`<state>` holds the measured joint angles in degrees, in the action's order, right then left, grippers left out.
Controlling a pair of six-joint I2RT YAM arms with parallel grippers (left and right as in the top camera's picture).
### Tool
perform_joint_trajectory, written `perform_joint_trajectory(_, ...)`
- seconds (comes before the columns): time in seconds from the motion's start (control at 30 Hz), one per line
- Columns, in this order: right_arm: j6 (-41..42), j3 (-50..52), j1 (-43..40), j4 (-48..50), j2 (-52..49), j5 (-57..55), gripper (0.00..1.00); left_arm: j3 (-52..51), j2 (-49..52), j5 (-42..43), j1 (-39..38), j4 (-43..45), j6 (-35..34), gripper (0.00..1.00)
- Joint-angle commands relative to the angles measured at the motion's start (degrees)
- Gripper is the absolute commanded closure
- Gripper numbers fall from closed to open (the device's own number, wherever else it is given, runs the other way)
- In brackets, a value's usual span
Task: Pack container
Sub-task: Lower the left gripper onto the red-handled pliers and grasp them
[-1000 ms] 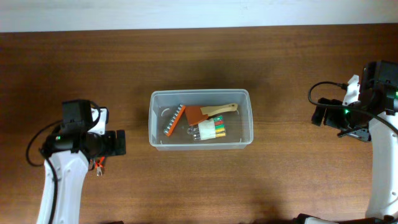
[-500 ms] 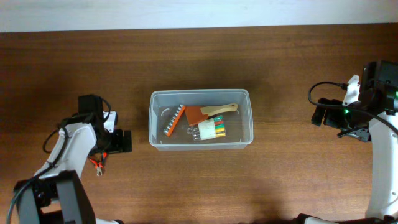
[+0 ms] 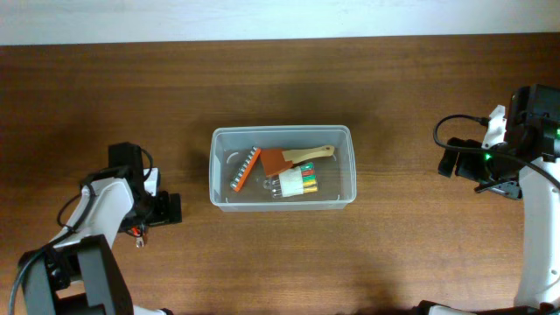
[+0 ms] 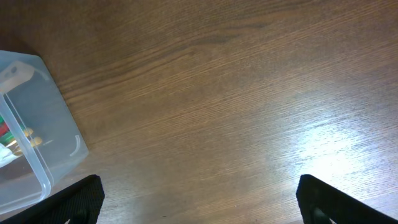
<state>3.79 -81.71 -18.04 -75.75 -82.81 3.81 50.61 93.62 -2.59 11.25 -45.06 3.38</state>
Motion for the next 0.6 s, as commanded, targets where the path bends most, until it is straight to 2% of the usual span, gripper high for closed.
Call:
perform_joint_trajectory(0.0,-0.3,0.0,-0.3,0.1,-0.1,0.1,0.01,-1.1,1.8,-0.6,1.2,1.6,0.2,0.01)
perform_joint_trajectory(0.47,-0.3,0.0,-0.3,-0.1,-0.1,0.1,0.01,-1.1,3.2,0.1,1.3,4.7,1.4,0.00)
perform_joint_trajectory(0.57,-0.3,0.0,-0.3,-0.1,-0.1,0.1,0.01,-1.1,3.2,0.3,1.3,4.5,1.4,0.07)
